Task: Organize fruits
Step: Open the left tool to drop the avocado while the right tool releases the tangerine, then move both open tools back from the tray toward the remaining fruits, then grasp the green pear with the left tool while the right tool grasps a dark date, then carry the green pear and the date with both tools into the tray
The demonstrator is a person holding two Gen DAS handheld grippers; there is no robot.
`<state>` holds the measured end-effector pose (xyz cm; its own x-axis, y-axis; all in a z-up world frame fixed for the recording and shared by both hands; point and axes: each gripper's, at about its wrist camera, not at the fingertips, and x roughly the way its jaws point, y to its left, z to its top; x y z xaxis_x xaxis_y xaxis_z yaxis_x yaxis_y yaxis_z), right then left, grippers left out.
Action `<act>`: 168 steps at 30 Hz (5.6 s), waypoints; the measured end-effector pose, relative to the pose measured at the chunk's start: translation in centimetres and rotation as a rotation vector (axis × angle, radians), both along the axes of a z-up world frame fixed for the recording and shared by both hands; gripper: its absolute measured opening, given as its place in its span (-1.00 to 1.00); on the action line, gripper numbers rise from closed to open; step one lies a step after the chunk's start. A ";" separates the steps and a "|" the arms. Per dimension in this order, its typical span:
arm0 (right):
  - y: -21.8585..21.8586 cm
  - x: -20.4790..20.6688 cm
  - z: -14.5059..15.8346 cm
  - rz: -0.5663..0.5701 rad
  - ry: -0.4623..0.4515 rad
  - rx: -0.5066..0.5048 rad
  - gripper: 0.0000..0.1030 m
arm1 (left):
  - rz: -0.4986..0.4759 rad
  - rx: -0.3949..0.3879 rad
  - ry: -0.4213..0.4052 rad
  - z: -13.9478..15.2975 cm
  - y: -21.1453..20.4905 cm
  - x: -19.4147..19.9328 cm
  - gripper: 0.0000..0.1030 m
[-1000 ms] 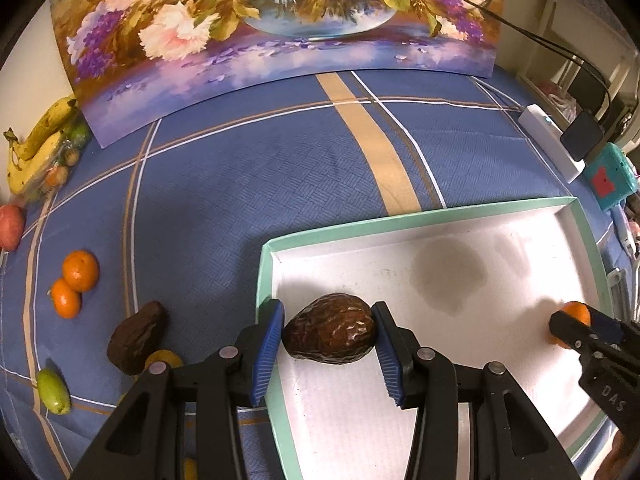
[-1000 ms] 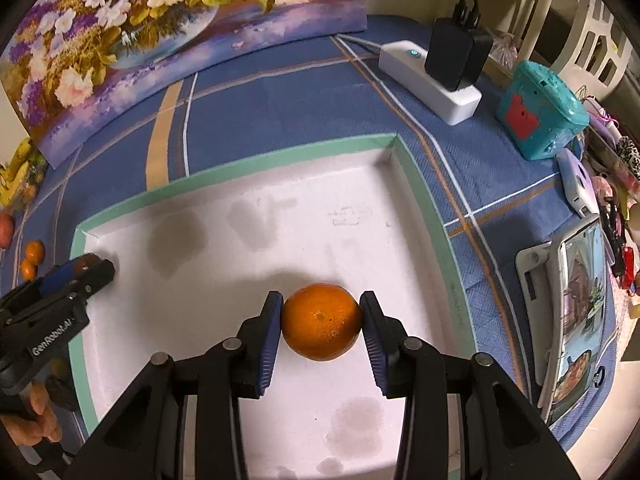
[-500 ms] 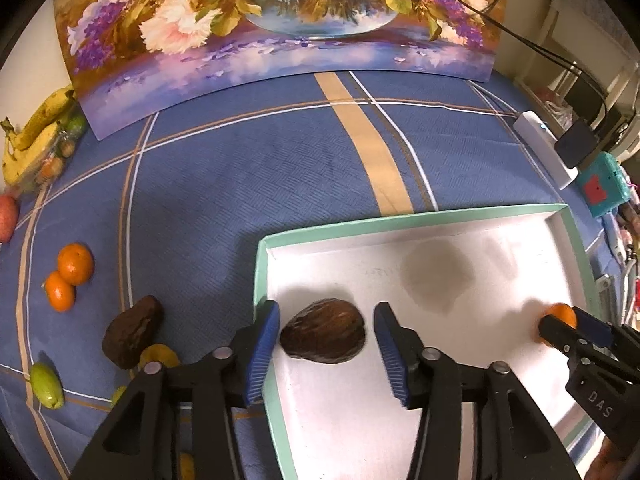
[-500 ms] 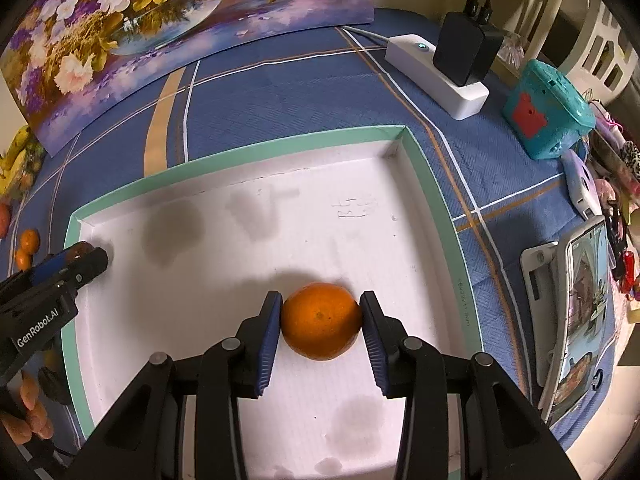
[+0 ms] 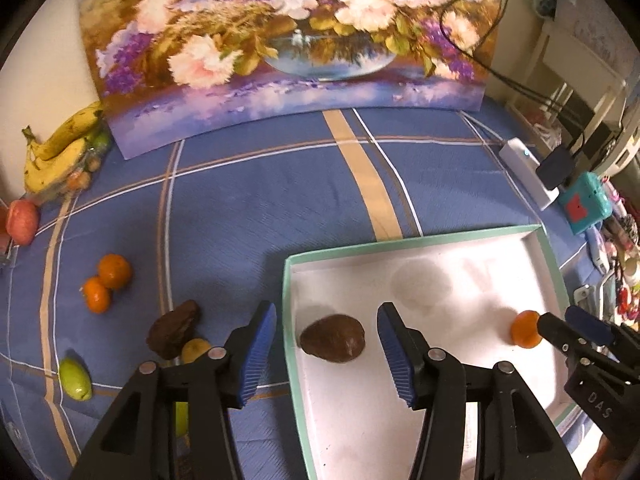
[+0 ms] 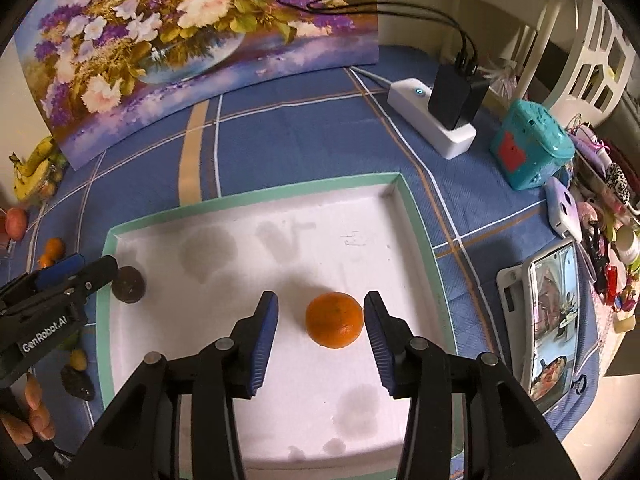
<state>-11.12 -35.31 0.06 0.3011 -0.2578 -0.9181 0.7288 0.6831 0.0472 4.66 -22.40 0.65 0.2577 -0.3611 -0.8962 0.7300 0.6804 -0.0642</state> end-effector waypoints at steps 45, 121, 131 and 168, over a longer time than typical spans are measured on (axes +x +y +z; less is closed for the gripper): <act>2.2 2.9 -1.2 0.087 0.004 -0.029 0.70 | 0.407 0.093 0.003 -2.2 9.2 7.0 1.00; 18.6 19.9 -1.4 0.508 -0.128 0.038 0.40 | 0.544 0.000 0.154 -4.3 24.3 14.4 0.86; 18.7 21.8 -5.0 0.537 -0.067 0.059 0.37 | 0.530 0.024 0.221 -6.7 23.0 14.7 0.09; 18.0 19.1 0.0 0.505 -0.202 0.052 -0.24 | 0.508 -0.039 0.058 -0.2 21.6 12.0 -0.13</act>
<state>7.99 -17.35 0.01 0.5473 0.0092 -0.8369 0.2834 0.9388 0.1956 16.66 -0.81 0.46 0.3595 -0.2364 -0.9027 0.3022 0.9447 -0.1270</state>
